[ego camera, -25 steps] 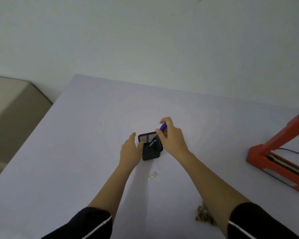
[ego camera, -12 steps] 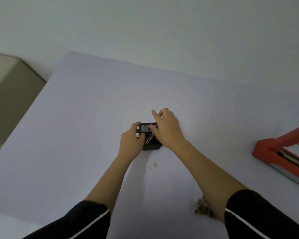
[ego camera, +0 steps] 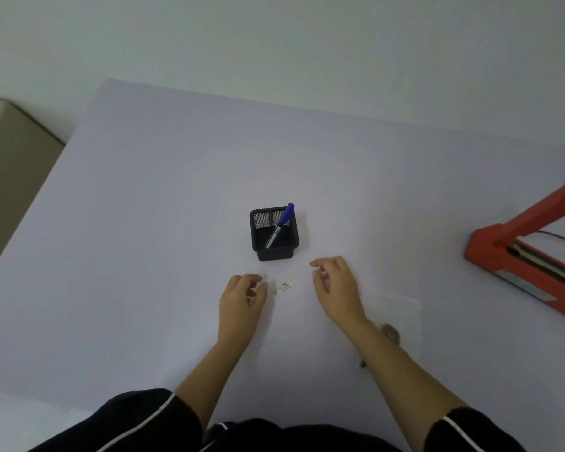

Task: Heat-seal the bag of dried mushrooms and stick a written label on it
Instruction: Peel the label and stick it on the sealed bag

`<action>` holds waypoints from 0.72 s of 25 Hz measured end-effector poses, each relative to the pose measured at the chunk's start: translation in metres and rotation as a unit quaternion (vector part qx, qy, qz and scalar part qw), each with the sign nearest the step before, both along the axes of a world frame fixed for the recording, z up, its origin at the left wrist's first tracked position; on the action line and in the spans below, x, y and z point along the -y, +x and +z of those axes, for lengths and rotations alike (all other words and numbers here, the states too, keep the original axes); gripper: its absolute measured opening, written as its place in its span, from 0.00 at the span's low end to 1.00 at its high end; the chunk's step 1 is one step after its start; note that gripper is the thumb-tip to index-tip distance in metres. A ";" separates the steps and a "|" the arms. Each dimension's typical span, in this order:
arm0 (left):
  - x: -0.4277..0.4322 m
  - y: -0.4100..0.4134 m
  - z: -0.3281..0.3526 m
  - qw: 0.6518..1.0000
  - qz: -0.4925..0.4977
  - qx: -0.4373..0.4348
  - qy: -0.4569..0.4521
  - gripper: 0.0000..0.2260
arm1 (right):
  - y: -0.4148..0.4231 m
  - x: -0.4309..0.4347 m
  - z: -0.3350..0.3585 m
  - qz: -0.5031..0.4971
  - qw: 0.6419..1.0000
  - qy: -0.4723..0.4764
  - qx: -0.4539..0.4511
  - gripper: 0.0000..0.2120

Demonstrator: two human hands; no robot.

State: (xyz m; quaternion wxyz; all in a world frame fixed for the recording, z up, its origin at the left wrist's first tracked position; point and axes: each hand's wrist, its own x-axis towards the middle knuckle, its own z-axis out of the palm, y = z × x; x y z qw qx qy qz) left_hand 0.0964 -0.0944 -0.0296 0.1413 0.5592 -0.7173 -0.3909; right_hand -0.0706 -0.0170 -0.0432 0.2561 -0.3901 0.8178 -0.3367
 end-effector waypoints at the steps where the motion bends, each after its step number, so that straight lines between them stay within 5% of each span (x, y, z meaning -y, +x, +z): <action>1: -0.004 0.002 -0.011 0.998 -0.053 0.029 0.001 0.11 | 0.005 0.000 -0.004 0.062 0.998 0.023 0.010 0.13; 5: -0.005 0.000 -0.032 0.988 -0.130 0.081 -0.032 0.13 | 0.014 0.012 -0.009 0.162 0.982 0.089 -0.032 0.18; 10: 0.003 -0.007 -0.030 0.992 -0.115 0.046 -0.002 0.05 | 0.018 0.012 -0.009 0.146 0.986 0.077 -0.036 0.07; 18: 0.008 -0.001 0.048 0.973 -0.001 -0.164 0.161 0.02 | 0.038 -0.003 0.066 -0.069 0.961 -0.037 0.266 0.02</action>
